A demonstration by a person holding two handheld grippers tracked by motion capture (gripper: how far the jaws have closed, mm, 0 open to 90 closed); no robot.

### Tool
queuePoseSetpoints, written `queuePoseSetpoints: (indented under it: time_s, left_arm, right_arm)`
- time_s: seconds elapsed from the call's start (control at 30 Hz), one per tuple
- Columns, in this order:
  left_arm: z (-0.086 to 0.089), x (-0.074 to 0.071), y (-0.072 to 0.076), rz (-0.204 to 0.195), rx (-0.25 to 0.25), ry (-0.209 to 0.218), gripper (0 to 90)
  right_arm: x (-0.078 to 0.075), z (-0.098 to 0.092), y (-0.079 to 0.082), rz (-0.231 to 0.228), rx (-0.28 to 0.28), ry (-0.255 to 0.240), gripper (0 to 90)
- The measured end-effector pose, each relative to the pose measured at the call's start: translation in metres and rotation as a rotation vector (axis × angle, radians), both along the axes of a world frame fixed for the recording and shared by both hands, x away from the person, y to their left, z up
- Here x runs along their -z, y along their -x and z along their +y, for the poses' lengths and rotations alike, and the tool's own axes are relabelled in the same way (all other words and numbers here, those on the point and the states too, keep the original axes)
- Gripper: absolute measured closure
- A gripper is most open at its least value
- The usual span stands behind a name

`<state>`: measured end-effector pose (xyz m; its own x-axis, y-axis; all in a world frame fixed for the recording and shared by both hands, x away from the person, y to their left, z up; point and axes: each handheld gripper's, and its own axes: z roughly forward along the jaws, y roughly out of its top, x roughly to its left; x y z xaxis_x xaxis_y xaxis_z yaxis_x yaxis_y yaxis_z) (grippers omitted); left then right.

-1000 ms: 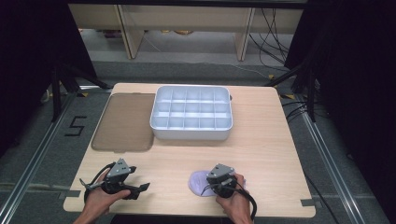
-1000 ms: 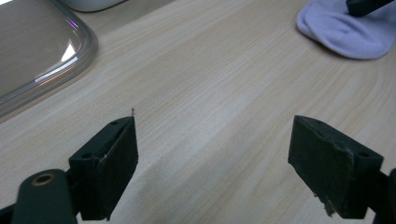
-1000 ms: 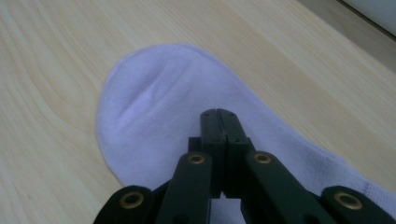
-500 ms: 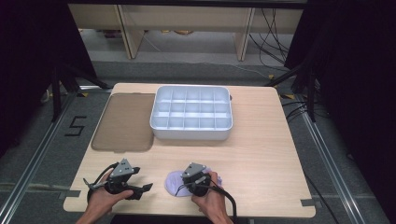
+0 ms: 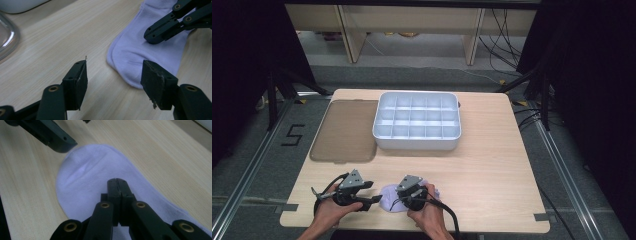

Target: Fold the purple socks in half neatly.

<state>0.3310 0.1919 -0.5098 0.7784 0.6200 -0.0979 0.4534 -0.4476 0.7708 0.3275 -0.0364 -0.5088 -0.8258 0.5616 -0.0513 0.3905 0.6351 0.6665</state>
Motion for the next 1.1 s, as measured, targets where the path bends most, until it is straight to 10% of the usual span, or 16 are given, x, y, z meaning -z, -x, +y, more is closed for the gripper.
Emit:
queuePoseSetpoints:
  time_s: [0.83, 1.1]
  left_arm:
    - [-0.019, 0.004, -0.008, 0.034, 0.027, -0.070, 51.2]
    - [-0.017, 0.006, -0.009, 0.044, 0.027, -0.046, 71.9]
  right_arm:
    - [-0.018, -0.026, -0.004, 0.018, 0.049, -0.079, 83.3]
    - [-0.017, -0.029, -0.002, 0.032, 0.044, -0.072, 79.9]
